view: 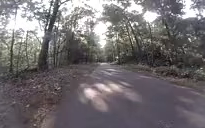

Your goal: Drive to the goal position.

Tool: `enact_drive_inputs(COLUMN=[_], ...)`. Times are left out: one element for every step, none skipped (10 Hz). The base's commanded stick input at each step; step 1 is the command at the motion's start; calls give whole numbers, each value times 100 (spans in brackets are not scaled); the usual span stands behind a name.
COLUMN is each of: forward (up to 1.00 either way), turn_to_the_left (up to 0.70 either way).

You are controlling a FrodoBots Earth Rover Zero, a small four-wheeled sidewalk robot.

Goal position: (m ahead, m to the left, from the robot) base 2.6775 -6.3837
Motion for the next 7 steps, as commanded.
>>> enact_drive_inputs(forward=[5, 5, 6, 6, 5, 6, 5], turn_to_the_left=[-1, -1, -1, -1, -1, -1, -1])
